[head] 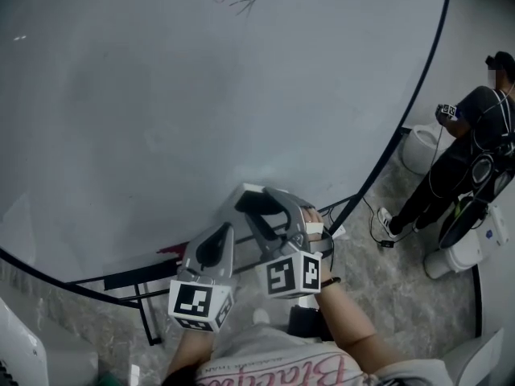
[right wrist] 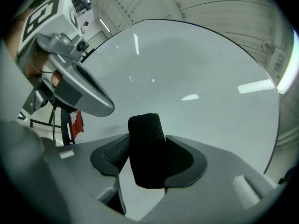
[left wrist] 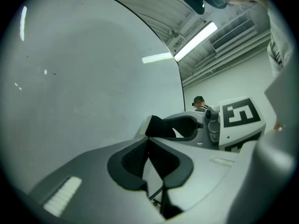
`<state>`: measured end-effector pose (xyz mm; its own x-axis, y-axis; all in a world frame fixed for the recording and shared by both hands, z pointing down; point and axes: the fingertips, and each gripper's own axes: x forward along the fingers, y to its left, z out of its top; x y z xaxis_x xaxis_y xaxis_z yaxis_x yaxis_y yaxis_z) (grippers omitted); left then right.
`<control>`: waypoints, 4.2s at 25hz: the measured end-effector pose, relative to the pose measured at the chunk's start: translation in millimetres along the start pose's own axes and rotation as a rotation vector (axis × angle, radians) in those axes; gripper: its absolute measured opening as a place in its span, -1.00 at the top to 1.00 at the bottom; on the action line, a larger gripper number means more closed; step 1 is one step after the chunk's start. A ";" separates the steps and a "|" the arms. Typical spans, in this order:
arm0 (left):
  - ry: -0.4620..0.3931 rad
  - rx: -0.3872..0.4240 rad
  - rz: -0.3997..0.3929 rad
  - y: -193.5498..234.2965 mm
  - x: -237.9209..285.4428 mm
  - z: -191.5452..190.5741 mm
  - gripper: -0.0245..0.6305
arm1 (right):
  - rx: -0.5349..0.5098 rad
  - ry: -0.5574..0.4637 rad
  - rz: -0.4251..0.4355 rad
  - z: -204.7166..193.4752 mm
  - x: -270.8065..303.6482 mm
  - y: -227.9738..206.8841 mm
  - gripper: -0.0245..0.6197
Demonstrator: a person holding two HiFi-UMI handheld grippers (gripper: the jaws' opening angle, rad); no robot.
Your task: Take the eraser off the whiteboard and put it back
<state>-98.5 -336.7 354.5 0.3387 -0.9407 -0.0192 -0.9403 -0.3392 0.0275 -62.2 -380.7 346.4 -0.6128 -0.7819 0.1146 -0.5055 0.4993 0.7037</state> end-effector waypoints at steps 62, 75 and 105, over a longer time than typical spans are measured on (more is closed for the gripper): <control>-0.085 -0.042 -0.060 -22.6 -58.4 16.6 0.93 | 0.585 -0.149 -0.081 28.4 -85.0 14.9 0.19; -0.071 -0.020 -0.015 4.7 -7.3 19.1 0.93 | 0.641 -0.163 -0.074 13.7 -16.7 -22.6 0.18; -0.074 -0.043 -0.002 17.6 -11.9 15.2 0.93 | 0.600 -0.202 -0.159 16.0 -25.2 -29.0 0.62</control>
<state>-119.6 -331.3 340.0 0.3358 -0.9373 -0.0931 -0.9369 -0.3425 0.0698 -41.8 -369.6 311.8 -0.5752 -0.8071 -0.1334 -0.8148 0.5508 0.1812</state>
